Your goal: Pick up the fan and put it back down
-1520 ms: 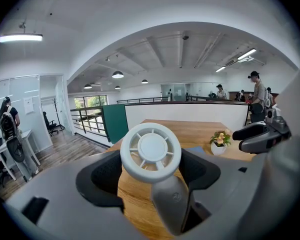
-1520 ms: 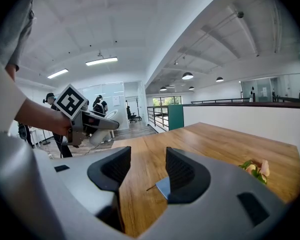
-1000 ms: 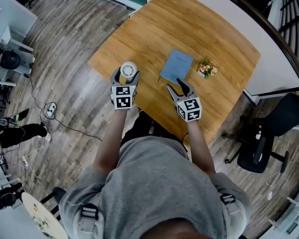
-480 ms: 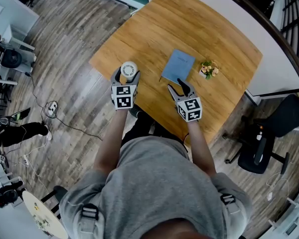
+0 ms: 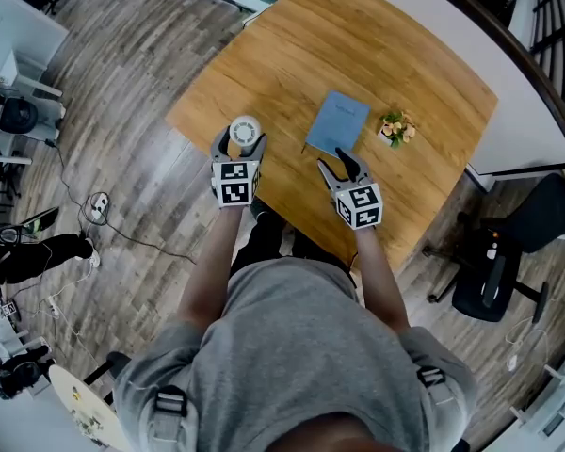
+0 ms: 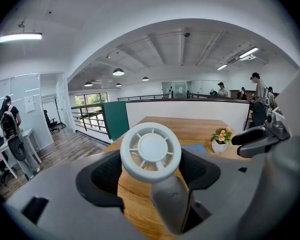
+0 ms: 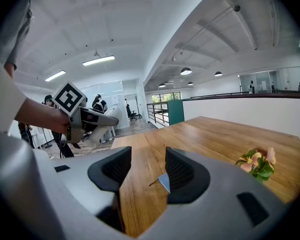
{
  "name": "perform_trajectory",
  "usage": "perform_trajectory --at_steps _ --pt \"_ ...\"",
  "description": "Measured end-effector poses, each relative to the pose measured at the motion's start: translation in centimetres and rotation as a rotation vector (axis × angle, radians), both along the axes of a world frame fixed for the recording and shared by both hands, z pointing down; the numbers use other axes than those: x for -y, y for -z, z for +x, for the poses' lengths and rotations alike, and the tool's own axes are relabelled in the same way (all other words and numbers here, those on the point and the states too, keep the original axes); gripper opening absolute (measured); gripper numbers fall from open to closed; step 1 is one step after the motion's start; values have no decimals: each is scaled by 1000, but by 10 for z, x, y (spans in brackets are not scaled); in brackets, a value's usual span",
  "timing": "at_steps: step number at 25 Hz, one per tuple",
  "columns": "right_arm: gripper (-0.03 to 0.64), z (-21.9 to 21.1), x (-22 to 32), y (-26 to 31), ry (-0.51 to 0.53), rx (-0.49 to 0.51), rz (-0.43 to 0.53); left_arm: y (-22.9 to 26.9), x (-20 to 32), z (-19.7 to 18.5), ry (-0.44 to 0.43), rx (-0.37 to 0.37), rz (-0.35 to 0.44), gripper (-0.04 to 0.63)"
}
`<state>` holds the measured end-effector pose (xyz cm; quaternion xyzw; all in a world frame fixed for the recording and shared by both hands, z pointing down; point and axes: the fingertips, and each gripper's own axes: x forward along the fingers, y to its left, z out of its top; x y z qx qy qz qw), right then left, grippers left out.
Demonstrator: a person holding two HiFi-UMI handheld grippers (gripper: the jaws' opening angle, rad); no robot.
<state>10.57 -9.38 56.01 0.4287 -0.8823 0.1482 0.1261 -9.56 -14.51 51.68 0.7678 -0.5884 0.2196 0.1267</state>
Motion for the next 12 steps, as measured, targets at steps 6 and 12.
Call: perform_trajectory --at_steps 6,12 --pt "221 -6 7 -11 -3 -8 -31 -9 12 -3 -10 -8 -25 371" --pt "221 -17 22 -14 -9 -13 -43 -20 24 -9 -25 -16 -54 371"
